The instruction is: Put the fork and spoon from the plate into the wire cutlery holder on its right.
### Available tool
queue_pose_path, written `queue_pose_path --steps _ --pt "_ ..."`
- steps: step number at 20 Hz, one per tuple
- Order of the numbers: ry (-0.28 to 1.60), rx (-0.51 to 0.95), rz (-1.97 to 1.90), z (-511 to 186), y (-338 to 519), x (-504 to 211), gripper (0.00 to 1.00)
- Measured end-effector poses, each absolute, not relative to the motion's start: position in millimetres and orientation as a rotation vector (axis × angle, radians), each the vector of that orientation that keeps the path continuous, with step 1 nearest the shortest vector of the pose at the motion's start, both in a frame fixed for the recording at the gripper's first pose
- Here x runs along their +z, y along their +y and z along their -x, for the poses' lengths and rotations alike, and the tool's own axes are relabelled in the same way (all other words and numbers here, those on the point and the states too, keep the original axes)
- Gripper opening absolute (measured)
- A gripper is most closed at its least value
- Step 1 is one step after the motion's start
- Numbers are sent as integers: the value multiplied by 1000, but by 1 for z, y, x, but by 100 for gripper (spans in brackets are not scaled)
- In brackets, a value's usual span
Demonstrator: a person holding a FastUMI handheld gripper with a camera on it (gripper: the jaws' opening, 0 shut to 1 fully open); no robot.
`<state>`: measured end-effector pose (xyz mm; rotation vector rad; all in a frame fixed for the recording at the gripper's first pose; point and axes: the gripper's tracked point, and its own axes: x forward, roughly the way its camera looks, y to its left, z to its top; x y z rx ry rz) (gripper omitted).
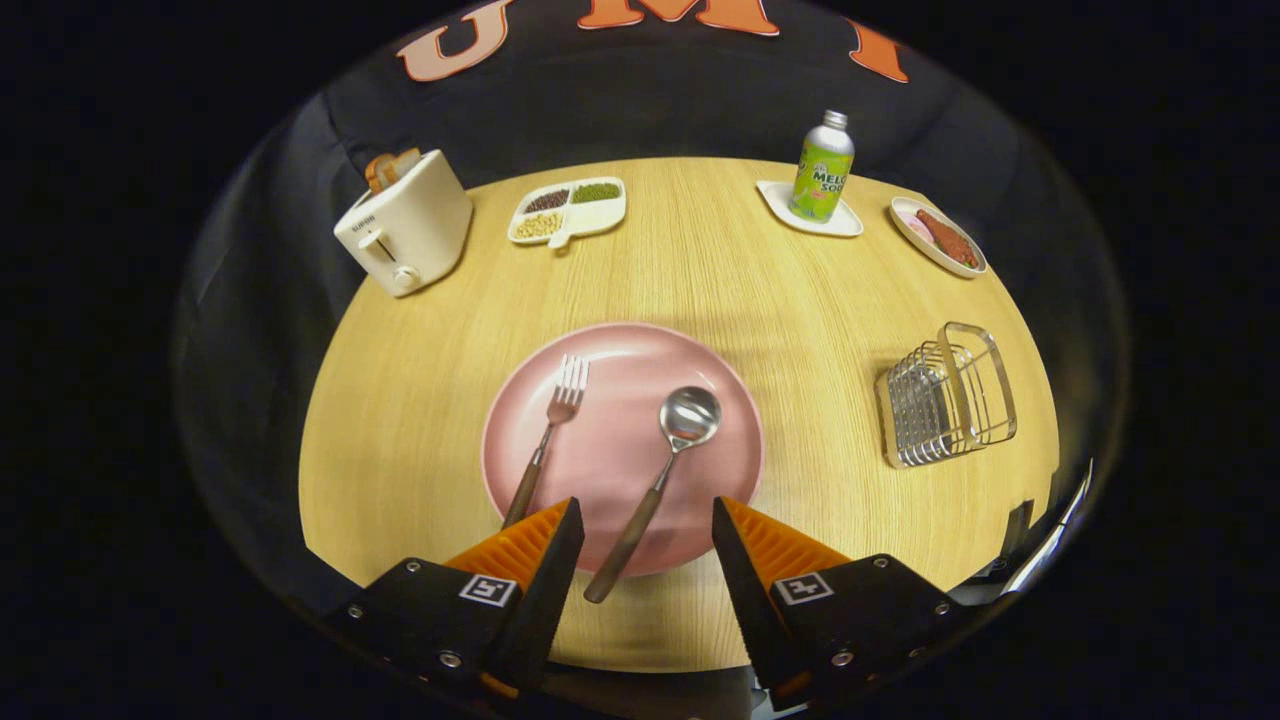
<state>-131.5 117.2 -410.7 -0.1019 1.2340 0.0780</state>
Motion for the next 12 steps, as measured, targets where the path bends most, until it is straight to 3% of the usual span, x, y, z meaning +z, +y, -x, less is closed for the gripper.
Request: queue_pose_path --steps 8,12 --pt "1368 18 111 138 115 -445 51" --pt "1408 46 112 139 118 -452 31"
